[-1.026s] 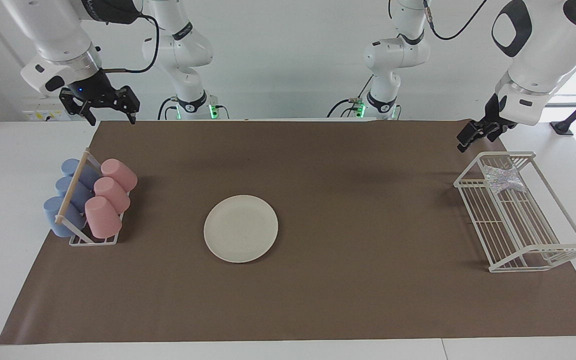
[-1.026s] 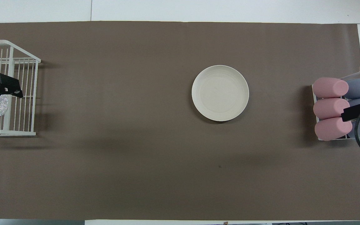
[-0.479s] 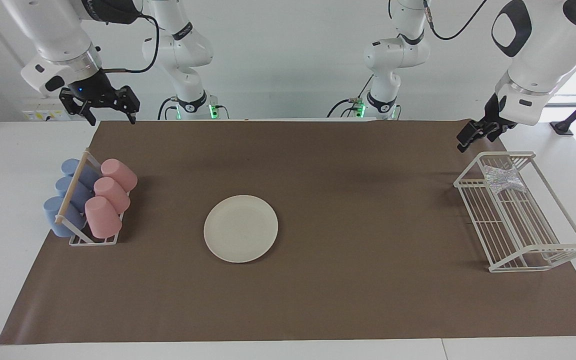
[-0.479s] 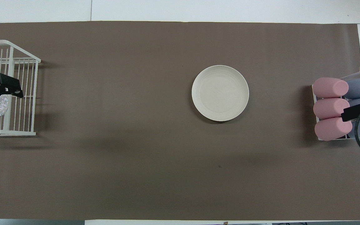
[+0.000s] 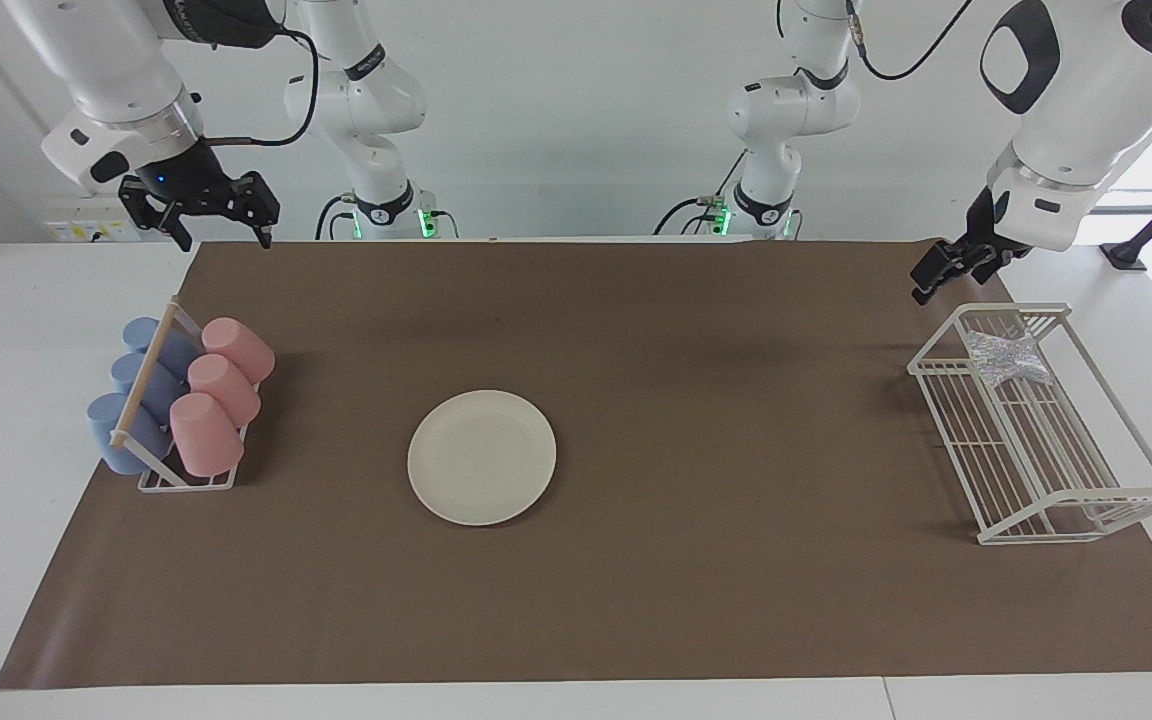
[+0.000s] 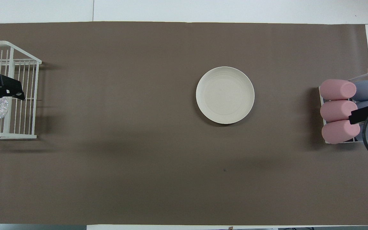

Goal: Wipe plate with sponge

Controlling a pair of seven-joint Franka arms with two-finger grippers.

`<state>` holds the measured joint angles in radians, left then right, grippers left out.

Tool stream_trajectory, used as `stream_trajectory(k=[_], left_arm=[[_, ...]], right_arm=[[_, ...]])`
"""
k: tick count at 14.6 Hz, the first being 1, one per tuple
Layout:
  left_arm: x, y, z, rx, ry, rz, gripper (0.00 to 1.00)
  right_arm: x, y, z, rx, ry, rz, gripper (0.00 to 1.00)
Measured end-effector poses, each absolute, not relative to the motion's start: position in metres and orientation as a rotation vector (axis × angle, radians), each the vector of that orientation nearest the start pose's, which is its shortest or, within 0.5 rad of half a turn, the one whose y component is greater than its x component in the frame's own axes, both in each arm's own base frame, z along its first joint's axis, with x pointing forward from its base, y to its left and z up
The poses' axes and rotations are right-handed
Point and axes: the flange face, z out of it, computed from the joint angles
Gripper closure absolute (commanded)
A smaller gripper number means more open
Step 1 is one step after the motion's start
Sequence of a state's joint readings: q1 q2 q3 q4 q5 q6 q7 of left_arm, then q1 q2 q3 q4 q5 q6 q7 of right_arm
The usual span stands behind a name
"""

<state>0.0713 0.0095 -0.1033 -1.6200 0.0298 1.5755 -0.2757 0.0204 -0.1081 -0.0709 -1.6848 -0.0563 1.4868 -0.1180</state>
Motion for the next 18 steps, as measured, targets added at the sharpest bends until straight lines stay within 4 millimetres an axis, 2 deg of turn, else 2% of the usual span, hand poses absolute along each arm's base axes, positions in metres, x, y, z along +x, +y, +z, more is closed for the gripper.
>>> stream_trajectory(k=[8, 11, 14, 18], left_arm=[[0.556, -0.018, 0.602, -3.088, -0.366, 0.051, 0.0], [0.552, -0.039, 0.618, -3.101, -0.311, 0.041, 0.0], [0.538, -0.06, 0.637, -3.13, -0.262, 0.11, 0.0], [0.531, -0.064, 0.647, -3.168, -0.251, 0.127, 0.0]], right_arm=[[0.509, -0.034, 0.622, -3.177, -0.105, 0.149, 0.0], [0.509, -0.034, 0.622, -3.177, -0.105, 0.149, 0.0], [0.509, -0.034, 0.622, -3.177, -0.105, 0.15, 0.0], [0.509, -0.034, 0.622, -3.177, -0.105, 0.15, 0.0]])
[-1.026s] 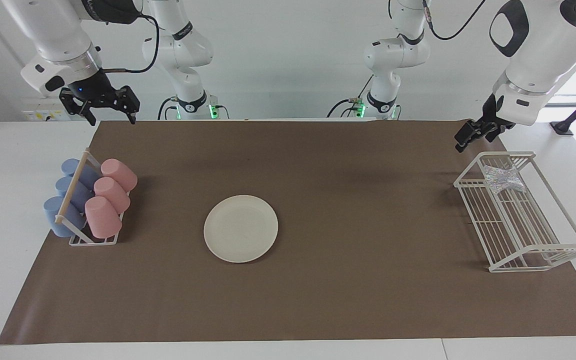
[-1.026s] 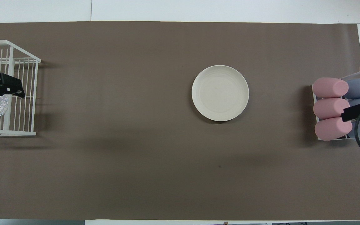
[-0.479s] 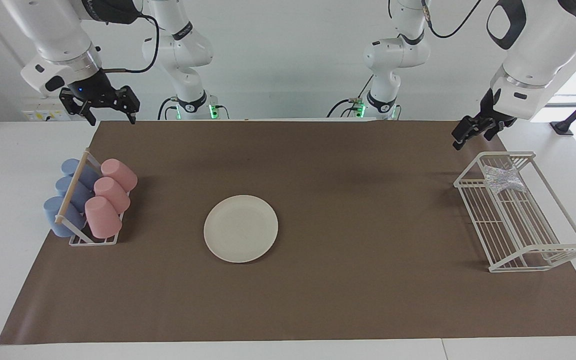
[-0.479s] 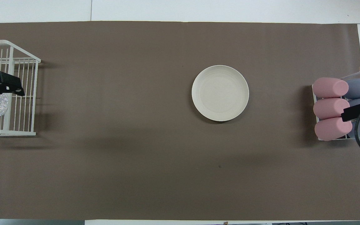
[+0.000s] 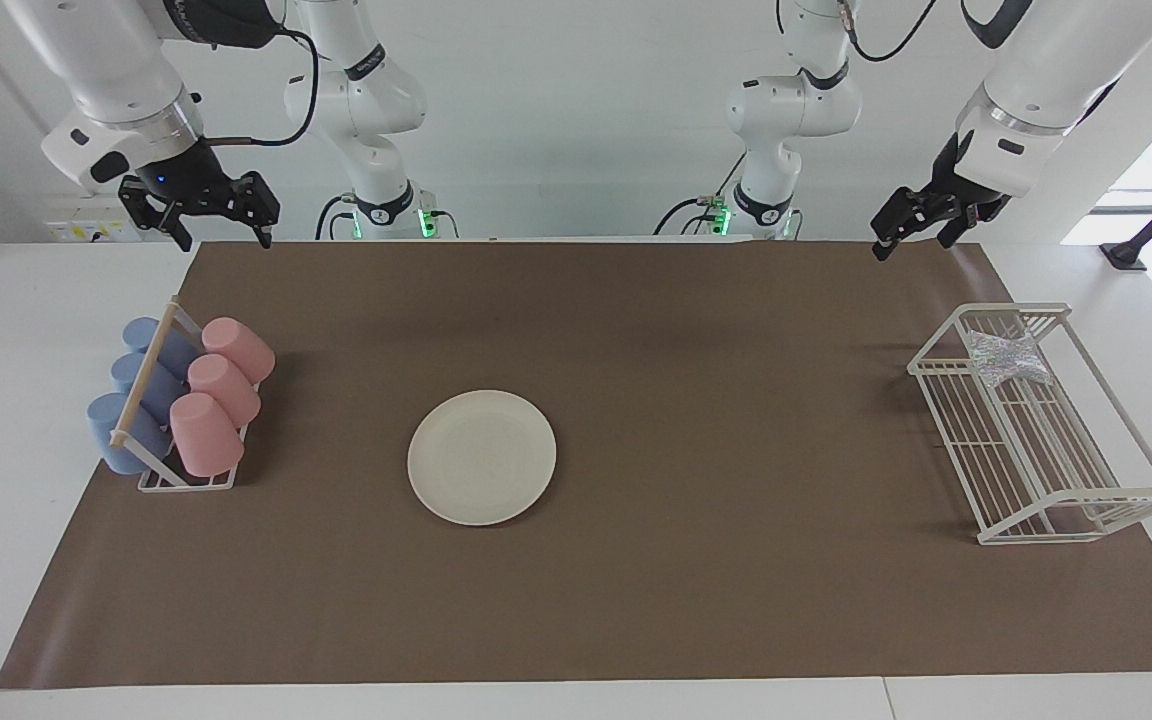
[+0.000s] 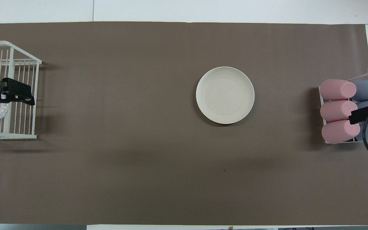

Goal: Wipe plate with sponge

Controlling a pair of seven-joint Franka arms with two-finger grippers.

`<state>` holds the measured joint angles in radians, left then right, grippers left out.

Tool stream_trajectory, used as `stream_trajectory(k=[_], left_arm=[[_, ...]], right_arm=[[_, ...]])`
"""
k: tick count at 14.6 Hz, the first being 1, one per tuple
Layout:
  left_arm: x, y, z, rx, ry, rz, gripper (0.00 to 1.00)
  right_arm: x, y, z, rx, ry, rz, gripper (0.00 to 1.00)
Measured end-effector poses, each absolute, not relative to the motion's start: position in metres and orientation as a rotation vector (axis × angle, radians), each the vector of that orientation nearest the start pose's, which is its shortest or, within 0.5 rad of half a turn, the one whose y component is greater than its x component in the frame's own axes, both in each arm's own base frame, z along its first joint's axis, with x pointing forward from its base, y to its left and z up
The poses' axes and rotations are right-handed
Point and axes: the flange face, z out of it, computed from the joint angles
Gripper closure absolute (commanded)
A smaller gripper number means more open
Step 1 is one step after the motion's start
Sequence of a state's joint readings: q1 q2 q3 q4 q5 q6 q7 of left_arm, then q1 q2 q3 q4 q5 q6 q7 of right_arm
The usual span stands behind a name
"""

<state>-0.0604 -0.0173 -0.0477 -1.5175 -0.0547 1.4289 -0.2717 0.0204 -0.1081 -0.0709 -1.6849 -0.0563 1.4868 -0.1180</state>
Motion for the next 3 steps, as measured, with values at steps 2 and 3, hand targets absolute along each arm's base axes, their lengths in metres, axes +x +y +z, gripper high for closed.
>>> stream_trajectory(k=[2, 3], left_arm=[[0.5308, -0.0627, 0.6472, -3.175, -0.251, 0.127, 0.0], [0.5309, -0.0627, 0.6472, -3.175, -0.251, 0.127, 0.0]], right_arm=[[0.5094, -0.0342, 0.6218, -3.177, -0.105, 0.15, 0.0], [0.5094, -0.0342, 0.6218, -3.177, -0.105, 0.15, 0.0]])
